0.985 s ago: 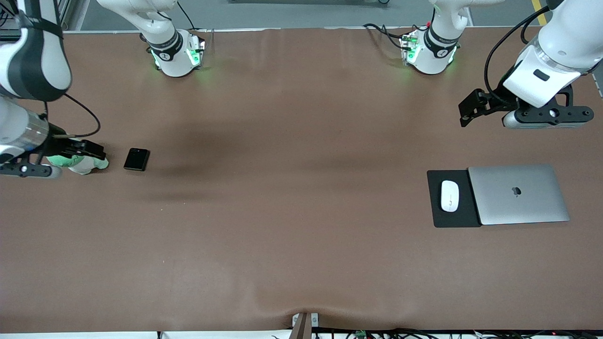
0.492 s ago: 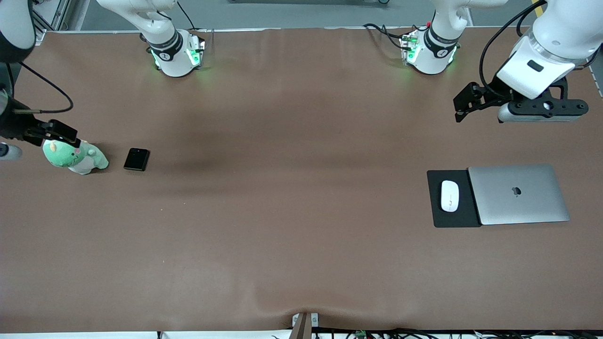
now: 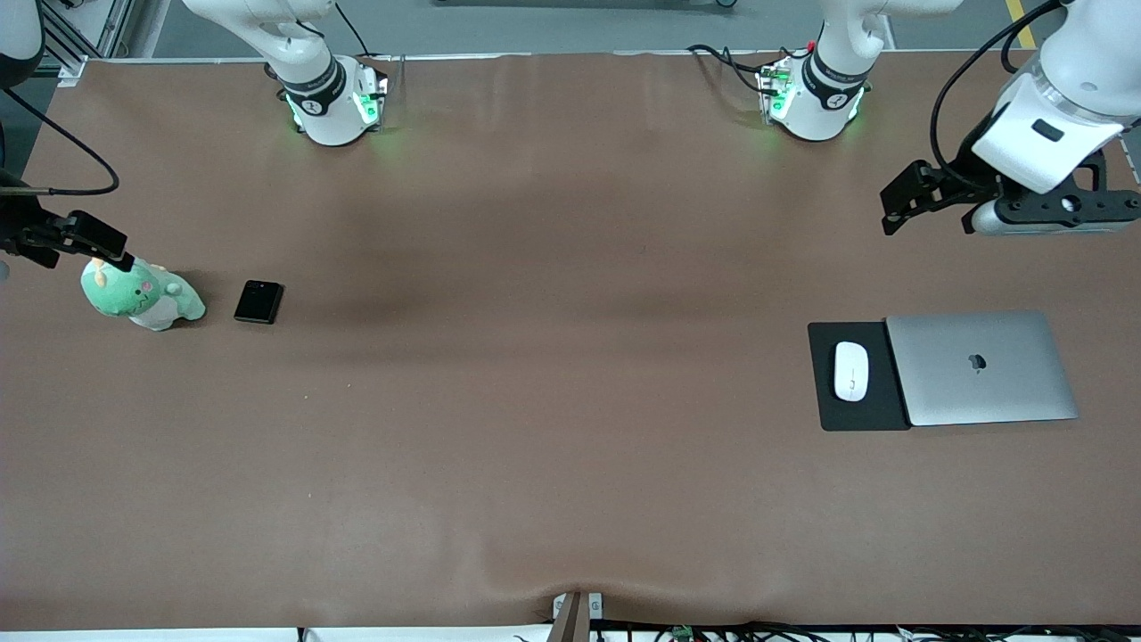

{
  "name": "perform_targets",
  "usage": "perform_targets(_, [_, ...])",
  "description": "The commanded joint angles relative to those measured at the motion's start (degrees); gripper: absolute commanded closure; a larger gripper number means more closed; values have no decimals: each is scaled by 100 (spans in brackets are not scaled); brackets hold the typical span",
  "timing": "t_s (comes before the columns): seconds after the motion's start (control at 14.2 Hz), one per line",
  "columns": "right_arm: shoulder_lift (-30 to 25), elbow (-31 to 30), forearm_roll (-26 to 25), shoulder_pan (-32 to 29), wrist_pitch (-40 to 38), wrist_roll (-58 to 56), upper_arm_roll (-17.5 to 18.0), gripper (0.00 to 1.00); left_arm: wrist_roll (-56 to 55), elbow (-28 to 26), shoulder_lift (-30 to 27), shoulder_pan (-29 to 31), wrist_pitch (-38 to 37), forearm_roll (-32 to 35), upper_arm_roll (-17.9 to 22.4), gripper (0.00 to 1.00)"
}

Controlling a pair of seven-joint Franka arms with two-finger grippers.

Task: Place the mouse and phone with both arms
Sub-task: 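Release the phone beside the plush toy and raise both grippers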

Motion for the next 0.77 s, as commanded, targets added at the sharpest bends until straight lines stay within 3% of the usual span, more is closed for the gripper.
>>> perform_targets(0.0, [-44, -47, 32, -32, 22, 94, 14, 0, 187, -36, -105, 82, -84, -77, 30, 0])
perform_targets(0.7, [-96, 235, 41, -32, -145, 112, -3, 0, 214, 25, -9, 249, -84, -77, 30, 0])
